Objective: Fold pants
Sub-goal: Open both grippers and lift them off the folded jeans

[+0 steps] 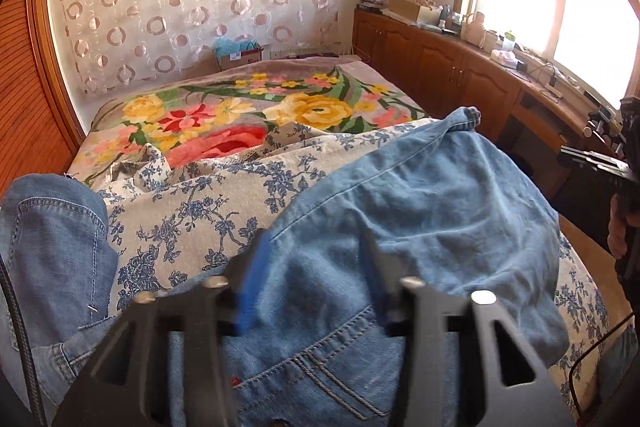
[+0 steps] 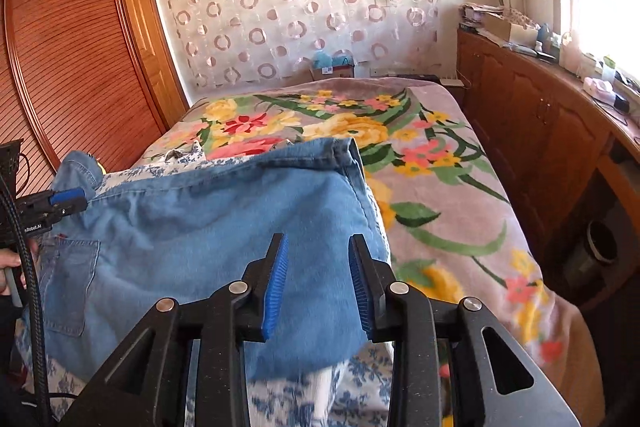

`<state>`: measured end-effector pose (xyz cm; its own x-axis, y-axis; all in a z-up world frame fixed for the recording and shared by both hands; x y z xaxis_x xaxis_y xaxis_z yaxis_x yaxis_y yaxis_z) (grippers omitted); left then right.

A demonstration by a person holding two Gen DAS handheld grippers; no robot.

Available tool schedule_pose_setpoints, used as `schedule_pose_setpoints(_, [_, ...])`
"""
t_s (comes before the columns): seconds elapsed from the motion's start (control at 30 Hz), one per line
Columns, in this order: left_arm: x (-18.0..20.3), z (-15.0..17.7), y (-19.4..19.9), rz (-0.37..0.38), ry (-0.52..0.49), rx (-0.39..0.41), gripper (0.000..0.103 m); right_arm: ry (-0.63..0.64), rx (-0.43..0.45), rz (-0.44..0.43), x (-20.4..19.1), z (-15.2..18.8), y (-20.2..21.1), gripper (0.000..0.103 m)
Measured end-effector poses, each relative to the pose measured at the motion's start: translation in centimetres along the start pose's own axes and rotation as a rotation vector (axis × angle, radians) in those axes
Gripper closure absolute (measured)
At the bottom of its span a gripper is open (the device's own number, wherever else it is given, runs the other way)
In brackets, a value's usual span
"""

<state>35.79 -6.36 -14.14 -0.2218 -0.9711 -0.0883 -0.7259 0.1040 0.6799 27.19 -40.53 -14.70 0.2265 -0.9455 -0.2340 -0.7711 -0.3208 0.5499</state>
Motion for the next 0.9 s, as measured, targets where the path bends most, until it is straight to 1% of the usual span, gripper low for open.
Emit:
schedule_pose_setpoints(0.03, [0.3, -0.1, 0.4, 0.001, 0.0, 0.02, 0.028, 0.001, 0.001, 0.01, 0.2, 0.4, 0.5, 0.07])
schedule_pose_setpoints(0.07, [0.6, -0.2, 0.8, 0.0, -0.001, 0.034, 0.024, 0.001, 0.004, 0.018, 0.3, 0.6, 1.0, 0.07])
schedule_pose_setpoints(0.1, [0.9, -0.3, 1.1, 0.002, -0.002, 0.044, 0.023, 0.0, 0.005, 0.024, 0.2, 0.8, 1.4, 0.069])
schedule_pose_setpoints(0.17, [1.8, -0.2, 1.6, 0.019, 0.0, 0.042, 0.023, -0.008, 0.005, 0.038, 0.3, 1.4, 2.2, 0.068])
schedule_pose_setpoints(0.3, [3.7, 0.3, 2.4, 0.077, 0.006, 0.021, 0.023, -0.012, -0.018, 0.059, 0.2, 3.0, 3.0, 0.066])
schedule_pose_setpoints(0.4, [5.1, 0.7, 2.9, 0.092, -0.011, 0.02, 0.023, -0.016, -0.055, 0.065, 0.1, 4.1, 2.7, 0.066])
schedule_pose_setpoints(0.47, [5.9, 0.9, 3.1, 0.101, -0.021, 0.019, 0.023, 0.014, -0.078, 0.098, 0.2, 4.6, 2.4, 0.066])
schedule_pose_setpoints(0.57, [7.0, 1.4, 3.4, 0.118, -0.04, 0.01, 0.023, 0.018, -0.12, 0.104, 0.6, 5.0, 1.4, 0.066])
schedule_pose_setpoints(0.67, [7.6, 1.7, 3.4, 0.118, -0.062, 0.007, 0.023, 0.015, -0.148, 0.113, 1.8, 5.1, 0.2, 0.066])
schedule_pose_setpoints(0.83, [8.0, 2.0, 3.2, 0.115, -0.068, -0.001, 0.023, 0.031, -0.207, 0.11, 2.9, 4.9, -2.1, 0.066])
schedule_pose_setpoints(0.9, [7.8, 2.0, 3.1, 0.111, -0.067, -0.004, 0.023, 0.039, -0.215, 0.097, 2.8, 4.6, -2.6, 0.066])
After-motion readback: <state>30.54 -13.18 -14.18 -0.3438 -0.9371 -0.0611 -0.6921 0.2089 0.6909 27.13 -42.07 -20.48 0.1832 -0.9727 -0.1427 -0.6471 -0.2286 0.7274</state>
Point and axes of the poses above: each gripper's, at about its wrist camera, not at the fingertips, and y roughly against the way its jaws point, x to its right, z to its underside, the point moved 10 cm from there along -y, roughly the way its jaws point, and after that the axes turned 11 degrees about -z, right-handed, at the moved point
